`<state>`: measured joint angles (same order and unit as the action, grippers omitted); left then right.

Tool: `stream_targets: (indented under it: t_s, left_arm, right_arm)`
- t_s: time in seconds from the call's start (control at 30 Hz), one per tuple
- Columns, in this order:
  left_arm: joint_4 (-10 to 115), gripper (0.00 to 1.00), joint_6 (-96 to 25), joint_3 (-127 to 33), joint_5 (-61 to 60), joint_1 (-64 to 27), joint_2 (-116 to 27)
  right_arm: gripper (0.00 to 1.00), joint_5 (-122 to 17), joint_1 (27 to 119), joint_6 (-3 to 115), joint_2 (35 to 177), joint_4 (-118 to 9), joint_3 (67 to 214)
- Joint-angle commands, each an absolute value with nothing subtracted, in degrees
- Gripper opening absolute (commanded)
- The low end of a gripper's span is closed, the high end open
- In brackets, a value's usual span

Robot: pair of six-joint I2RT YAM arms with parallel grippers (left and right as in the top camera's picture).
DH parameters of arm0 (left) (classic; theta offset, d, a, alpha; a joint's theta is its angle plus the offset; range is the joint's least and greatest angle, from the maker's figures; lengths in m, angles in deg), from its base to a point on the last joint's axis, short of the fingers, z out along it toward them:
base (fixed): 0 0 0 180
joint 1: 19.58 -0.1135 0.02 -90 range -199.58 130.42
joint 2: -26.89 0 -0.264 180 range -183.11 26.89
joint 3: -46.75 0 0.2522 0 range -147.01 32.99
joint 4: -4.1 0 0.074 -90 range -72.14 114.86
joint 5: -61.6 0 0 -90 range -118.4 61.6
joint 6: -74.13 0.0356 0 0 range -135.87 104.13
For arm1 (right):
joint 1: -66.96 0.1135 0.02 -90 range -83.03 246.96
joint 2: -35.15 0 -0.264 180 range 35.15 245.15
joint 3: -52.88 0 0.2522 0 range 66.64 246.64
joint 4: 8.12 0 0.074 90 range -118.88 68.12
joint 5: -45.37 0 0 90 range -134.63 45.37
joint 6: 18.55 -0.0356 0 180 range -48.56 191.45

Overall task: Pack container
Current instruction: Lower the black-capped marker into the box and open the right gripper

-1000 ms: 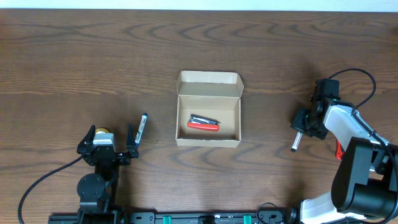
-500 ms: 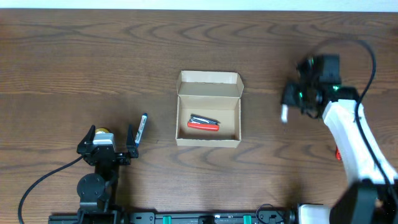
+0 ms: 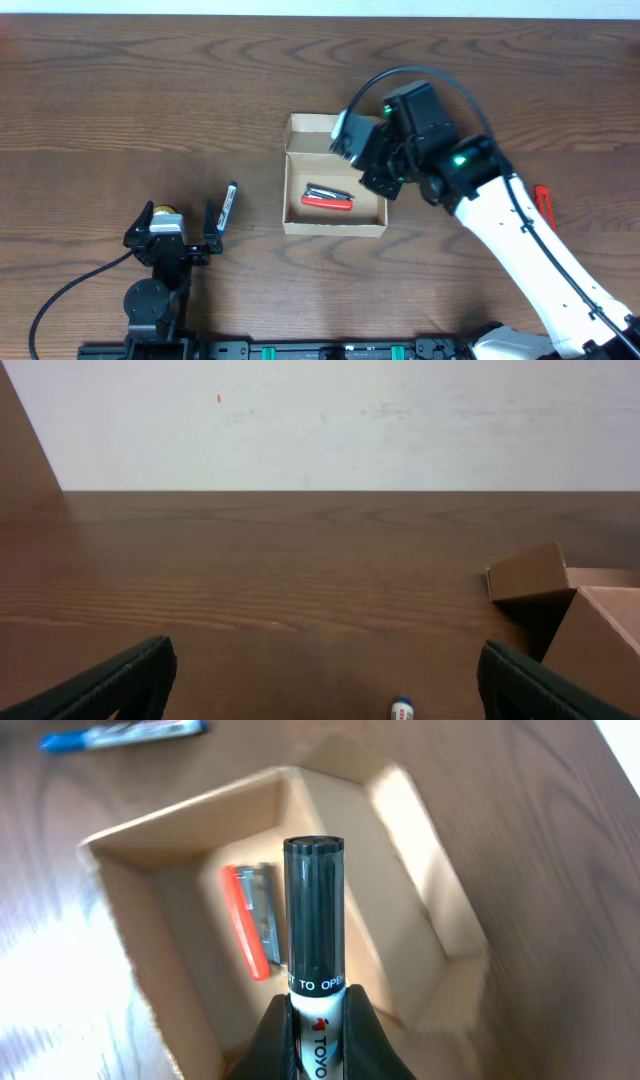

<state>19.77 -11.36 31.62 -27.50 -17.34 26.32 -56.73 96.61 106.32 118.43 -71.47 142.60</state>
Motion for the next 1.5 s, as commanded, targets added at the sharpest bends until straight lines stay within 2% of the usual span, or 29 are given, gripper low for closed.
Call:
stream_targets:
  t_s: [0.0, 0.37, 0.93, 1.03, 1.17, 1.33, 1.47]
  left_arm:
    - [22.13, 0.95, -11.6, 32.72, -26.86, -17.69, 26.64]
    - [22.13, 0.95, -11.6, 32.72, -26.86, -17.69, 26.64]
    - [22.13, 0.95, -11.6, 32.72, -26.86, -17.69, 26.64]
    - [22.13, 0.95, -11.6, 32.72, -26.86, -17.69, 26.64]
    - [22.13, 0.95, -11.6, 32.72, -26.86, -17.69, 26.64]
    - [22.13, 0.95, -11.6, 32.72, -26.86, -17.69, 26.64]
    - [22.13, 0.95, -11.6, 32.72, -26.86, -17.69, 26.64]
  right_arm:
    - [0.01, -56.9, 99.85, 117.18, 120.34, -71.97, 142.76]
    - [0.01, -56.92, 103.76, 117.4, 130.94, -71.9, 142.76]
    - [0.01, -57.05, 102.25, 117.4, 146.54, -69.43, 142.73]
    - [0.07, -57.05, 101.75, 117.4, 146.85, -69.65, 142.71]
    - [0.27, -56.92, 101.42, 117.4, 146.81, -70.13, 142.71]
    - [0.41, -56.81, 101.33, 117.38, 146.81, -71.01, 142.71]
    - [0.43, -56.68, 101.33, 117.38, 146.61, -70.77, 142.73]
